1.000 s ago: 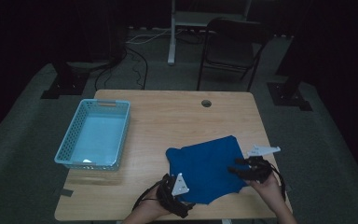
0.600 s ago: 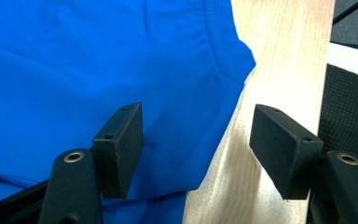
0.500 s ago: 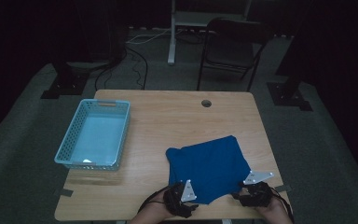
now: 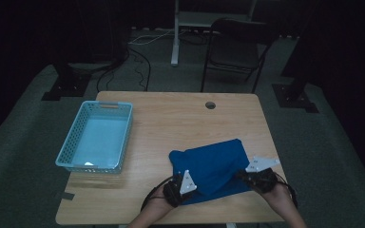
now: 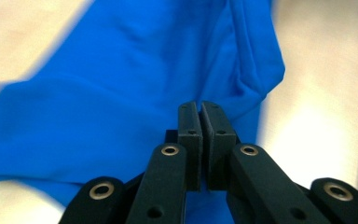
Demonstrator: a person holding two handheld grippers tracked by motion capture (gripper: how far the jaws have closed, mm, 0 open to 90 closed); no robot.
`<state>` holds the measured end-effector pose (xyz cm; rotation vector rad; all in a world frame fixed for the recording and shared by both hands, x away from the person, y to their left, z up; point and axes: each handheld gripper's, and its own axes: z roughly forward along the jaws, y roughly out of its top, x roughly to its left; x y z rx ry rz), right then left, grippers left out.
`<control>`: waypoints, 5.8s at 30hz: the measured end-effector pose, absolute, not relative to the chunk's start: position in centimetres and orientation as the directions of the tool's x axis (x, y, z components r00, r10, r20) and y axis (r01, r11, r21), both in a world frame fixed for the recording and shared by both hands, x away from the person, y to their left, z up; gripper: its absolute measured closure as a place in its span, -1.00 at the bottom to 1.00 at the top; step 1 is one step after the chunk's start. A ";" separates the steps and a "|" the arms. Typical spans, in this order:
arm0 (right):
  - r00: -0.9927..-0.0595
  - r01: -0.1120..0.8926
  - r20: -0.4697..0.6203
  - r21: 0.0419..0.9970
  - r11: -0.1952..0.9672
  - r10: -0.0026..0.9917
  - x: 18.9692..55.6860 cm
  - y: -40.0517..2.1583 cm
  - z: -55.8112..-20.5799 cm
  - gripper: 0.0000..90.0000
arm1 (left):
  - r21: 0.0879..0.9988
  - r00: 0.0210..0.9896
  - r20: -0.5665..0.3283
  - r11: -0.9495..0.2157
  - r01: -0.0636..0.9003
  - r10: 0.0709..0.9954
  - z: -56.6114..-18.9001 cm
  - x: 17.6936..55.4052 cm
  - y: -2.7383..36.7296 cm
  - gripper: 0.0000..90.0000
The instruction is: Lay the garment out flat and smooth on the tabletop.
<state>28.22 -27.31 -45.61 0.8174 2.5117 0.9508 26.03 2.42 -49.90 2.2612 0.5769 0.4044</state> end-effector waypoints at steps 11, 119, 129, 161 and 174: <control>-0.612 0.662 0.126 0.622 0.419 0.781 38.7 -26.1 -47.5 0.19 | 0.676 0.680 -0.131 -0.437 0.593 0.721 -50.7 33.6 4.3 0.18; -0.767 0.524 0.084 0.655 0.544 0.636 25.8 -21.8 -51.4 0.97 | 0.641 0.528 0.251 -0.548 0.537 0.811 -53.2 38.6 11.2 0.23; -0.757 0.515 0.107 0.704 0.488 0.645 24.9 -24.5 -49.1 0.97 | 0.675 0.576 0.193 -0.533 0.510 0.795 -50.5 36.0 11.3 0.96; -0.656 0.625 0.264 0.714 0.314 0.707 22.1 -32.7 -47.9 0.07 | 0.622 0.824 0.152 -0.701 0.350 0.546 -48.3 18.7 12.6 0.03; -0.564 0.664 0.169 0.675 0.322 0.808 32.1 -26.2 -48.5 -0.11 | 0.651 0.813 0.049 -0.636 0.415 0.580 -51.7 23.5 7.6 -0.17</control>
